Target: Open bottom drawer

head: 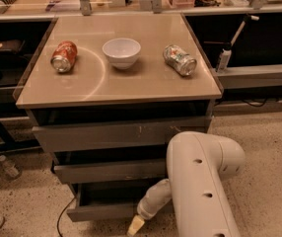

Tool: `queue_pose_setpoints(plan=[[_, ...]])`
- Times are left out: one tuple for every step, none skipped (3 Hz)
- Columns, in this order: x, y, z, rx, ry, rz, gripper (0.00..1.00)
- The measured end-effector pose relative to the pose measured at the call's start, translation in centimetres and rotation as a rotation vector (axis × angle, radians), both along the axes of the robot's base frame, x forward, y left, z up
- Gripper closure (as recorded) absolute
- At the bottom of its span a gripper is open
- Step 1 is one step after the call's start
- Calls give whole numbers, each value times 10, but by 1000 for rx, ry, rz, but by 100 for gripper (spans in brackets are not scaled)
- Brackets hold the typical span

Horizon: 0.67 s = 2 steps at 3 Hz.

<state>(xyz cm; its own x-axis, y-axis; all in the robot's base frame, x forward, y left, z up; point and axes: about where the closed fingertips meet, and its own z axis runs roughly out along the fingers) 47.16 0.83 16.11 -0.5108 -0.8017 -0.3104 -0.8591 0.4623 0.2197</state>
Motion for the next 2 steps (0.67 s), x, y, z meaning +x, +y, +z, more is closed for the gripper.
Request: queue_pose_setpoints(plan=[[-21, -5, 2, -3, 42, 2, 0], [-21, -5, 5, -3, 42, 2, 0]])
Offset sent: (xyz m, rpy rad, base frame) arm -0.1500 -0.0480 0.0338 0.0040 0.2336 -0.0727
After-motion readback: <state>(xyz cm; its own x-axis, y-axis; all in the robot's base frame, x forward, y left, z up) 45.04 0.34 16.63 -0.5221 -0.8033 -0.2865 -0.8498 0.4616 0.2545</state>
